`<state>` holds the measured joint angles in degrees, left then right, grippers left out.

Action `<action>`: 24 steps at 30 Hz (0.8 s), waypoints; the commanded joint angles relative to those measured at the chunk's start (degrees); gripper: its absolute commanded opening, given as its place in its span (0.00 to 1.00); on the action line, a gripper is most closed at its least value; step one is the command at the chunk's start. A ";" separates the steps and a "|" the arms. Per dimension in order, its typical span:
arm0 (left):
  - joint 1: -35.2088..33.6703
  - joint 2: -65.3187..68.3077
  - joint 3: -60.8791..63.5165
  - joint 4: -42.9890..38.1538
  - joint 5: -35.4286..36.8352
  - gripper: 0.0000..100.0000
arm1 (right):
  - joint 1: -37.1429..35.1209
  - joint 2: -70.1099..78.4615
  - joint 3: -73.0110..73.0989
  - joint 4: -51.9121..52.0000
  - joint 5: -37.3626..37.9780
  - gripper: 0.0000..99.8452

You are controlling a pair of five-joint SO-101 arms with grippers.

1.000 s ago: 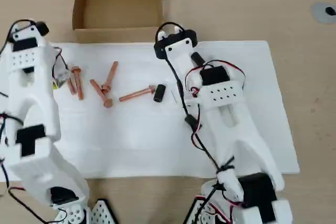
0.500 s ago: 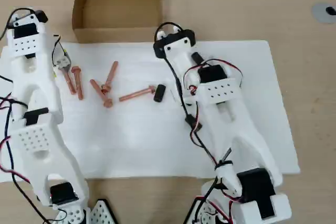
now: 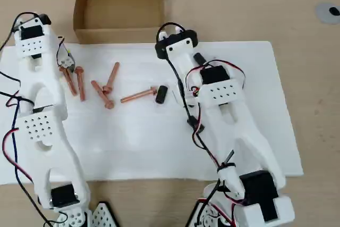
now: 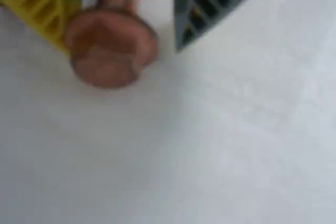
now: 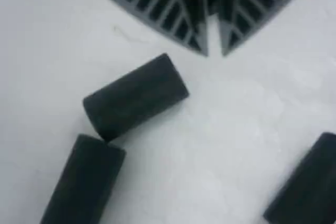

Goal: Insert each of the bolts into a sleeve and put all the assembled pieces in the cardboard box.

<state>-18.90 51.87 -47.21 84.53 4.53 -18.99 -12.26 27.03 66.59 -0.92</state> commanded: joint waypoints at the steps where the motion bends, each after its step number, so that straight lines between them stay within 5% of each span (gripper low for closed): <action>1: -0.26 2.24 -2.55 0.00 0.35 0.14 | 0.57 -0.22 -3.12 -0.70 0.26 0.01; 13: -0.18 4.09 -2.55 8.00 0.26 0.01 | 0.57 -0.22 -3.21 -0.79 0.26 0.01; 24: 1.23 3.65 -11.08 13.54 -1.67 0.01 | -1.36 -0.66 -3.47 0.44 0.18 0.01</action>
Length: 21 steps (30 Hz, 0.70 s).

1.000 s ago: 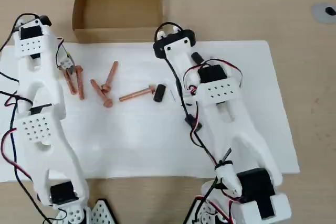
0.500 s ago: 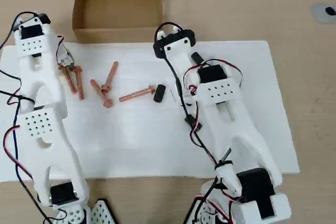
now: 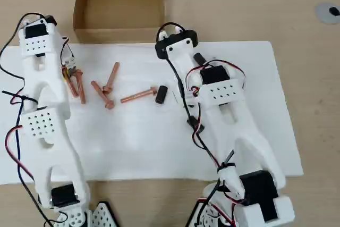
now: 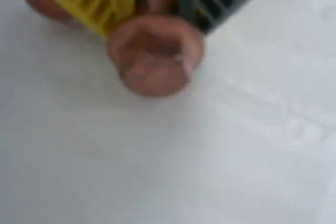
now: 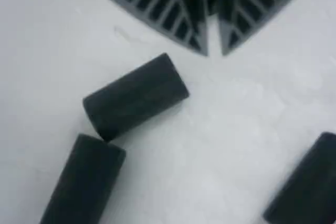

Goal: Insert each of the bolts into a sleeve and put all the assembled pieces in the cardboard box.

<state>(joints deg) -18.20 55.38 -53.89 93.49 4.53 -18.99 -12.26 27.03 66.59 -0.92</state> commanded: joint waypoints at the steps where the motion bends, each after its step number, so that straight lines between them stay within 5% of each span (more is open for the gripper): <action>1: 1.23 0.13 -7.21 6.07 -2.73 0.01 | -2.51 -0.66 -3.91 0.62 -0.35 0.01; 6: 3.87 -3.30 -14.68 7.12 -5.71 0.01 | -5.93 -0.22 -8.40 2.64 -13.27 0.01; 10: 5.45 -12.97 -9.05 7.12 -8.26 0.01 | -6.46 -0.13 -10.51 2.46 -24.62 0.01; 21: 8.35 -44.00 17.67 6.95 -13.45 0.01 | -6.55 18.15 -13.85 1.58 -33.23 0.01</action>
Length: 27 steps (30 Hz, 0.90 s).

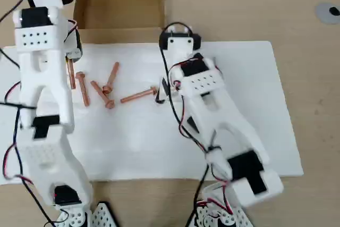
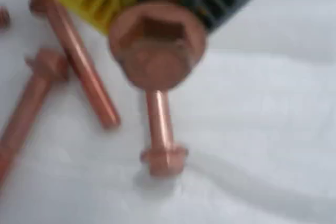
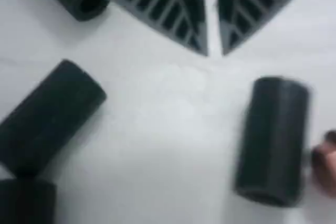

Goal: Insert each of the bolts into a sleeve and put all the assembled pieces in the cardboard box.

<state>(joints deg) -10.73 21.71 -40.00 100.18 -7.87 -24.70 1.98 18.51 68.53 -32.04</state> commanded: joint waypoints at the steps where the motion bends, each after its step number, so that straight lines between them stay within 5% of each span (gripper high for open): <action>1: 0.88 -12.79 5.19 0.26 -1.49 0.01 | -0.84 5.58 -6.64 -0.35 -2.46 0.01; 12: 0.97 -32.31 17.93 -0.26 -4.13 0.01 | -2.51 14.90 -22.99 6.07 -4.04 0.02; 18: 0.97 -37.41 26.81 -3.60 -4.92 0.01 | -4.88 18.95 -25.63 6.59 -5.63 0.14; 27: 0.97 -44.26 36.04 -7.30 -5.01 0.01 | -5.14 21.49 -26.42 6.15 -6.42 0.15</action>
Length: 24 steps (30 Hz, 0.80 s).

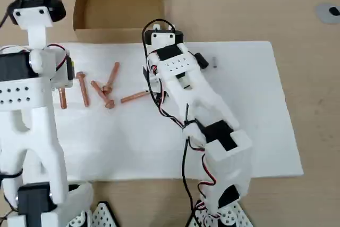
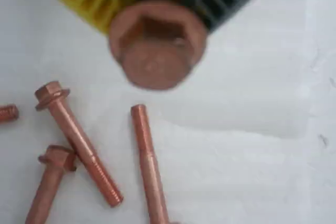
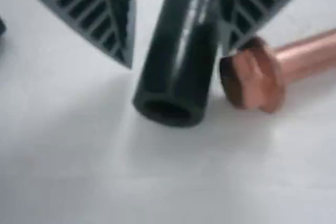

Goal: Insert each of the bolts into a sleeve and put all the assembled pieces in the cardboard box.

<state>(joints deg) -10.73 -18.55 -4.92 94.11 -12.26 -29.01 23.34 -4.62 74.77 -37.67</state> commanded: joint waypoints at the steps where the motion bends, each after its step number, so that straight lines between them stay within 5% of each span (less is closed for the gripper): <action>1: 0.97 -4.62 1.32 -1.23 -0.62 0.01 | -0.84 0.66 -3.30 -0.09 -0.79 0.15; 14: 0.79 -6.46 3.96 -0.79 -1.85 0.01 | -0.57 7.43 -3.38 -1.67 -0.35 0.14; 17: 0.97 -6.46 3.60 -0.70 -1.93 0.01 | -0.57 7.34 -3.91 -1.49 -0.26 0.06; 24: 1.05 -13.76 3.69 -1.05 -1.85 0.01 | -0.48 7.43 -14.29 10.55 -0.18 0.01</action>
<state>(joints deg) -10.55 -27.25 -0.79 93.76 -13.85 -28.84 30.99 -12.62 80.75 -37.67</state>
